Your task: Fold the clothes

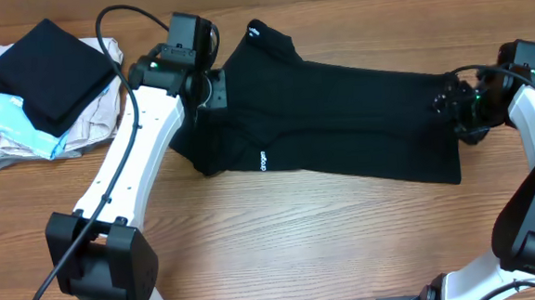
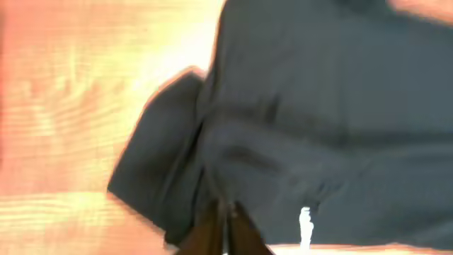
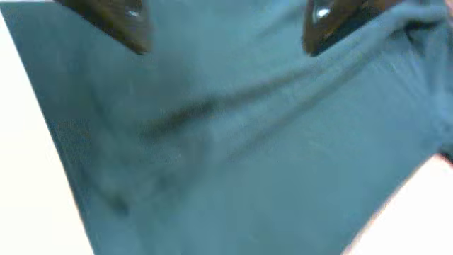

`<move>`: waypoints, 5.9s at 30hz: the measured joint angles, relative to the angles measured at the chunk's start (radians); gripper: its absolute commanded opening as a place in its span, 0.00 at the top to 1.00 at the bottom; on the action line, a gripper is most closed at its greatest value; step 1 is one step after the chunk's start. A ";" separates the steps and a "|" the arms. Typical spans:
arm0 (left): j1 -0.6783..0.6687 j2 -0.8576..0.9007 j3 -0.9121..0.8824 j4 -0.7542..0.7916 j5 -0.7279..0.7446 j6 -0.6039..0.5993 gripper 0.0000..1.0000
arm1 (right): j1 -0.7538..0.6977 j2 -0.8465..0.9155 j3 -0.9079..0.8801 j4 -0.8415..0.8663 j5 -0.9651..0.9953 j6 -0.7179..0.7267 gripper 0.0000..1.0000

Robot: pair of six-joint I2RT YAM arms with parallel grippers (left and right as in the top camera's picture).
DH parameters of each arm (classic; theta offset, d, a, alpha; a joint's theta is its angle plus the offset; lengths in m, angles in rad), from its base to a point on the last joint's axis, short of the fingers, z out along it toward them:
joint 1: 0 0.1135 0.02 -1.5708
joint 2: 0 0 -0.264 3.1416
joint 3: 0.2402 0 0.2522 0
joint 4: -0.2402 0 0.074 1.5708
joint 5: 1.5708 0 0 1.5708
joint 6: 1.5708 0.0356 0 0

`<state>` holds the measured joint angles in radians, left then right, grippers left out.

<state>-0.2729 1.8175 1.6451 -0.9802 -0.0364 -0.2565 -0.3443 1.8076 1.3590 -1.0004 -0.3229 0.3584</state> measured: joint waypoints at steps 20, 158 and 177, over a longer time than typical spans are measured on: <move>0.000 0.003 -0.390 0.148 0.172 -0.006 0.92 | 0.000 0.000 -0.225 0.071 0.114 0.034 0.96; 0.344 0.036 -0.268 0.059 0.314 -0.080 0.82 | 1.044 0.158 0.082 0.181 0.281 -0.233 0.69; 0.344 0.036 -0.268 0.060 0.314 -0.080 0.80 | 1.044 0.157 -0.028 0.355 0.268 0.656 0.65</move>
<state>0.0715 1.8534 1.3773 -0.9203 0.2775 -0.3367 0.6998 1.9648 1.3308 -0.6456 -0.0547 1.0142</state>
